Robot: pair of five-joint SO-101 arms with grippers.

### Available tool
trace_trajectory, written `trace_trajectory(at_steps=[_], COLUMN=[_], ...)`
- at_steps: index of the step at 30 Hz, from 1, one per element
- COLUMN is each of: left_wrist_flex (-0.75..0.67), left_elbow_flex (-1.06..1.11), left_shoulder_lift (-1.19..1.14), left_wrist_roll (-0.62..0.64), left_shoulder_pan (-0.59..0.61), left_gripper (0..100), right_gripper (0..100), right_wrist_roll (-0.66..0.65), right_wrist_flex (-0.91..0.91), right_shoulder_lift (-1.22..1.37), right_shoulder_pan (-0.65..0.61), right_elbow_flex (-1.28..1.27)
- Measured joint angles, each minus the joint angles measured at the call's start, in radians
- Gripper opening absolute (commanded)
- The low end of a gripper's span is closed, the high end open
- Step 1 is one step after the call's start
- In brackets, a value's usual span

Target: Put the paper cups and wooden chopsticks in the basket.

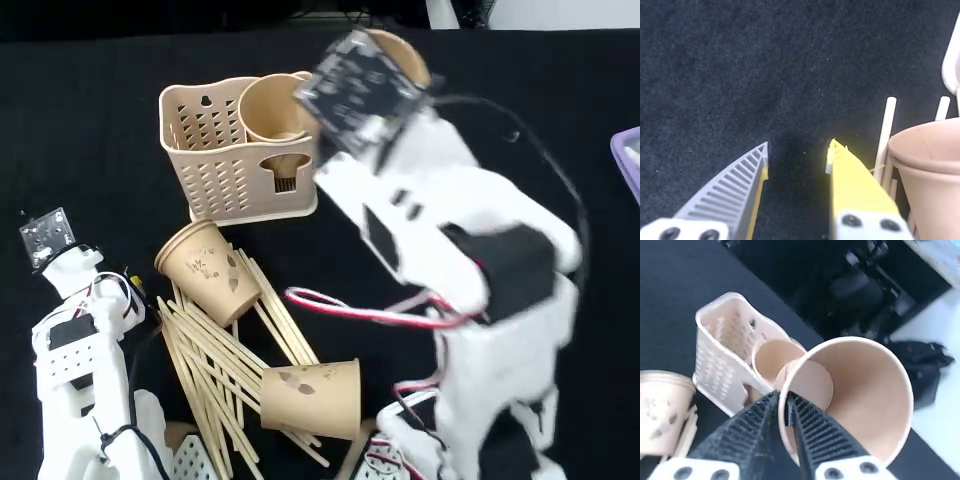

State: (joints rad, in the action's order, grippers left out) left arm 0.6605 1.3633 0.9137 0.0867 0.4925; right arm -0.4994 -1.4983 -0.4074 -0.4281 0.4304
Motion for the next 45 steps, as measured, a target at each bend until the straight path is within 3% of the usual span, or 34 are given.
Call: trace_trajectory(at_steps=[16,19,24,37,45], left_wrist_flex=[0.000,0.000,0.000,0.000,0.000], left_elbow_flex=[0.000,0.000,0.000,0.000,0.000], left_shoulder_lift=[0.000,0.000,0.000,0.000,0.000], left_wrist_roll=[0.000,0.000,0.000,0.000,0.000], left_shoulder_pan=[0.000,0.000,0.000,0.000,0.000], left_gripper=[20,20,20,20,20], right_gripper=[1.6,8.1,23.4,14.6,14.9], right_wrist_roll=[0.000,0.000,0.000,0.000,0.000], right_wrist_flex=[0.044,0.040,-0.002,-0.236,-0.236], right_shoulder_lift=[0.453,0.471,0.471,0.390,0.038], right_shoulder_pan=[-0.048,-0.048,-0.048,-0.048,-0.069], right_elbow_flex=[0.275,0.278,0.284,0.425,0.138])
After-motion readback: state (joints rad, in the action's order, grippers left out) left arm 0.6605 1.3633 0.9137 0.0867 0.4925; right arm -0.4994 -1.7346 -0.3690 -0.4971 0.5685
